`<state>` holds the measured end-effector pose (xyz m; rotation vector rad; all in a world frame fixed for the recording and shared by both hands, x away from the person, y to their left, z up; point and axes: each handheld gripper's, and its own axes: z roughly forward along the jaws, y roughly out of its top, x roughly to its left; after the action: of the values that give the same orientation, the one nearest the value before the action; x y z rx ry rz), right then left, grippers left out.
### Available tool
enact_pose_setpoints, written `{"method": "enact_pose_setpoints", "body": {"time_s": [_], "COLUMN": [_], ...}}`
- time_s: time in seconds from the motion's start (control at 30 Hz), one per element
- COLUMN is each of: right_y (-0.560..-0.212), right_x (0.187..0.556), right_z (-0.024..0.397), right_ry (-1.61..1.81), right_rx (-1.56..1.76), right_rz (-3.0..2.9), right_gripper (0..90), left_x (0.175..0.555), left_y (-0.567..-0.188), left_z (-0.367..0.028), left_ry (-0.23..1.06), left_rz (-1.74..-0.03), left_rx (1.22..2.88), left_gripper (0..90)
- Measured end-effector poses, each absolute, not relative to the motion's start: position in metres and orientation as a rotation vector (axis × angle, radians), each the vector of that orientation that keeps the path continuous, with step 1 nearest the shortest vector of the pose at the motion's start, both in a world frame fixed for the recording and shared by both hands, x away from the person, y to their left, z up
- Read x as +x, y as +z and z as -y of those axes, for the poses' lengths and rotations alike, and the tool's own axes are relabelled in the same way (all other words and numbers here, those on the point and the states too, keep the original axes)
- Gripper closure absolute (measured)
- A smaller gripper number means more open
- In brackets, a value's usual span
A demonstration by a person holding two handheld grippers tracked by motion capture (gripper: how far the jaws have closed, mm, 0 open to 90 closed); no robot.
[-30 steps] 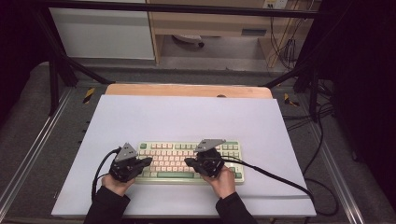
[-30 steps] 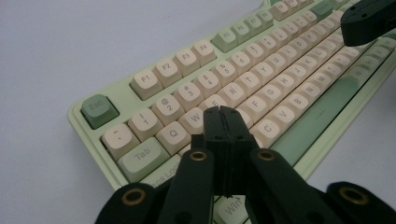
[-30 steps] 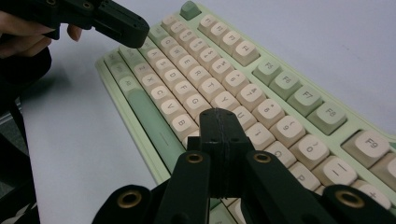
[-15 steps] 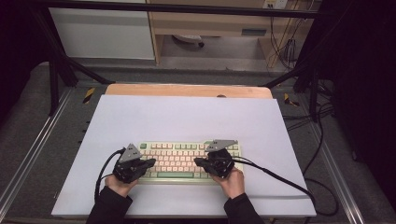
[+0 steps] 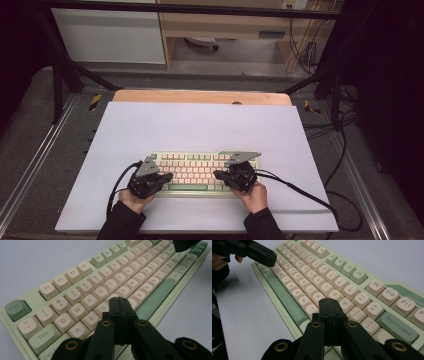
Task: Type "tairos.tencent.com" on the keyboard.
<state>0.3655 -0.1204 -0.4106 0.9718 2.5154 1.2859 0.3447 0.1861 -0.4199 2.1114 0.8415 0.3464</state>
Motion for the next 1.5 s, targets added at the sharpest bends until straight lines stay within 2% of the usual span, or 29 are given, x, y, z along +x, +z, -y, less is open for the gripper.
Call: {"method": "enact_pose_setpoints", "body": {"time_s": [0.77,1.5], "right_y": [-0.414,-0.416], "right_x": [0.364,0.364], "right_z": [0.122,0.123], "right_ry": [1.284,1.286], "right_rx": [0.975,0.985], "right_rz": [-2.517,-2.519], "right_gripper": [90.0,90.0], "left_x": [0.348,0.346], "left_y": [-0.430,-0.418], "left_z": [-0.173,-0.186], "left_ry": [0.334,0.362], "left_rz": [-0.827,-0.843], "left_rx": [2.165,2.112], "left_gripper": [90.0,89.9]}}
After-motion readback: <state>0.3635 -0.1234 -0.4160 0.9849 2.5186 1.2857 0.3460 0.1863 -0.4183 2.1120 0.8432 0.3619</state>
